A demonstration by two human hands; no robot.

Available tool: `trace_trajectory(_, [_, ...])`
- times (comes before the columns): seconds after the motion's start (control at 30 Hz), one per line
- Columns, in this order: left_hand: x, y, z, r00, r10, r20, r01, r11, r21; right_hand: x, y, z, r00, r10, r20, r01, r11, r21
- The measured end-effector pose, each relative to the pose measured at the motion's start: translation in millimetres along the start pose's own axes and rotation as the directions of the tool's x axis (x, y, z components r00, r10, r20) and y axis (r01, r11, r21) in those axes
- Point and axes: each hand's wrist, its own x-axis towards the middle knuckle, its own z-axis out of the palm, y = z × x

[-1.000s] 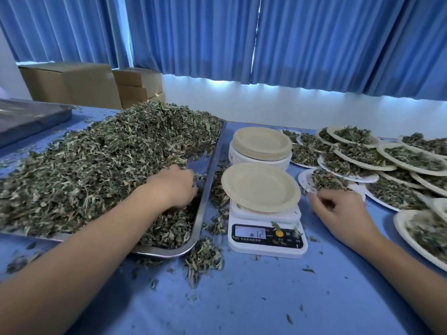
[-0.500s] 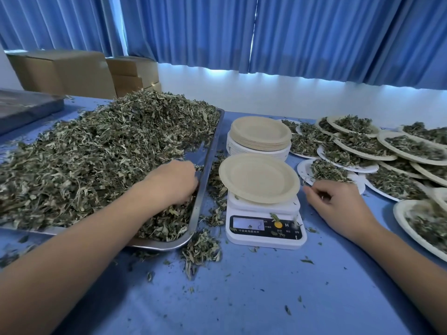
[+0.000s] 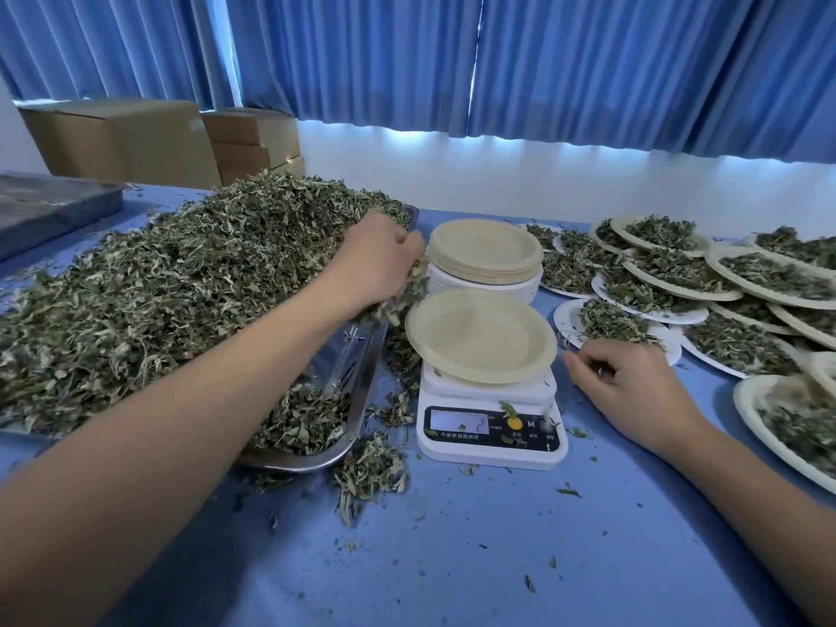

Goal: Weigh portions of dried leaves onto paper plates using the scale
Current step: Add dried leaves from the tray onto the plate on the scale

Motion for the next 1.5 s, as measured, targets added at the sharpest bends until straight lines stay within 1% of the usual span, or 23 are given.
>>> trace_trajectory(0.07, [6.4,17.8,18.8,0.998,0.052,-0.036,-0.054,0.997,-0.057,0.0,0.6,0.1,1.0,0.001,-0.001,-0.001,1.0,0.008])
trace_trajectory(0.13, [7.3,31.4,38.8,0.992,0.128,-0.013,-0.128,0.99,-0.062,-0.4,0.0,-0.4,1.0,-0.004,0.0,0.004,1.0,0.008])
trace_trajectory(0.17, [5.8,35.1,47.3,0.983,0.181,0.03,-0.18,0.983,-0.028,-0.6,0.1,-0.8,1.0,-0.008,0.003,0.008,1.0,0.007])
trace_trajectory(0.23, [-0.1,34.8,57.3,0.951,0.255,0.172,-0.267,0.962,0.05,-0.7,0.3,-1.2,1.0,-0.004,0.013,0.004,1.0,0.011])
trace_trajectory(0.3, [-7.1,27.5,56.1,0.909,0.284,0.305,-0.303,0.953,0.017,-0.5,0.7,-1.5,1.0,0.005,0.018,-0.005,1.0,0.014])
trace_trajectory(0.33, [-10.3,22.8,50.8,0.897,0.297,0.328,-0.315,0.949,0.004,-0.5,0.5,-1.6,1.0,0.005,0.019,-0.005,1.0,0.012])
trace_trajectory(0.4, [-16.1,13.9,33.7,0.899,0.314,0.305,-0.341,0.939,0.038,-0.9,-1.1,-2.2,1.0,0.005,0.026,-0.005,1.0,0.013])
trace_trajectory(0.47, [-17.7,0.9,12.2,0.921,0.277,0.273,-0.317,0.941,0.117,-1.2,-2.6,-3.1,0.999,0.011,0.032,-0.012,1.0,0.014])
trace_trajectory(0.5, [-18.1,-7.7,0.4,0.934,0.229,0.274,-0.283,0.943,0.174,-1.3,-3.1,-3.5,0.999,0.016,0.034,-0.016,1.0,0.011])
trace_trajectory(0.53, [-18.1,-18.6,-11.6,0.942,0.151,0.3,-0.228,0.942,0.245,-1.2,-3.7,-4.0,0.999,0.018,0.034,-0.018,1.0,0.006])
trace_trajectory(0.57, [-19.3,-30.0,-23.0,0.932,0.037,0.36,-0.161,0.933,0.32,-1.1,-4.8,-4.3,0.999,0.018,0.037,-0.018,1.0,0.001])
trace_trajectory(0.6, [-22.1,-40.8,-32.4,0.892,-0.094,0.443,-0.098,0.915,0.391,-0.8,-5.5,-4.5,0.999,0.018,0.04,-0.018,1.0,-0.003])
trace_trajectory(0.67, [-29.8,-56.1,-41.7,0.764,-0.307,0.567,-0.015,0.87,0.492,-0.8,-6.2,-4.2,0.999,0.013,0.041,-0.013,1.0,-0.008])
trace_trajectory(0.73, [-35.5,-60.3,-41.0,0.686,-0.402,0.606,0.073,0.867,0.493,-1.3,-6.3,-4.7,0.999,0.011,0.046,-0.011,1.0,-0.01])
trace_trajectory(0.77, [-36.5,-59.1,-40.9,0.662,-0.422,0.619,0.109,0.872,0.478,-0.8,-6.6,-4.9,0.999,0.009,0.049,-0.008,1.0,-0.011])
trace_trajectory(0.83, [-37.6,-53.9,-44.6,0.61,-0.432,0.664,0.113,0.877,0.467,-0.9,-5.9,-4.7,0.999,0.015,0.052,-0.015,1.0,-0.008])
trace_trajectory(0.97, [-46.2,-41.1,-55.5,0.48,-0.335,0.811,0.055,0.934,0.353,-2.1,-5.2,-5.7,0.999,0.012,0.048,-0.012,1.0,-0.004])
trace_trajectory(1.07, [-54.4,-35.4,-58.8,0.429,-0.274,0.861,-0.033,0.947,0.319,-1.5,-5.3,-5.2,0.999,-0.002,0.049,0.003,1.0,-0.016])
trace_trajectory(1.13, [-56.0,-33.8,-60.1,0.422,-0.26,0.868,-0.079,0.944,0.321,-0.8,-4.5,-5.0,0.999,0.001,0.047,0.0,1.0,-0.022])
trace_trajectory(1.23, [-56.3,-31.8,-57.3,0.455,-0.282,0.844,-0.138,0.915,0.38,-0.7,-3.4,-4.4,0.999,0.008,0.048,-0.007,1.0,-0.021])
trace_trajectory(1.33, [-55.3,-32.3,-50.6,0.487,-0.301,0.82,-0.165,0.89,0.424,-0.5,-3.0,-4.5,0.999,0.007,0.05,-0.006,1.0,-0.017])
trace_trajectory(1.5, [-52.5,-38.0,-47.9,0.543,-0.296,0.786,-0.104,0.905,0.413,-0.3,-1.9,-4.1,0.999,0.006,0.048,-0.005,1.0,-0.02])
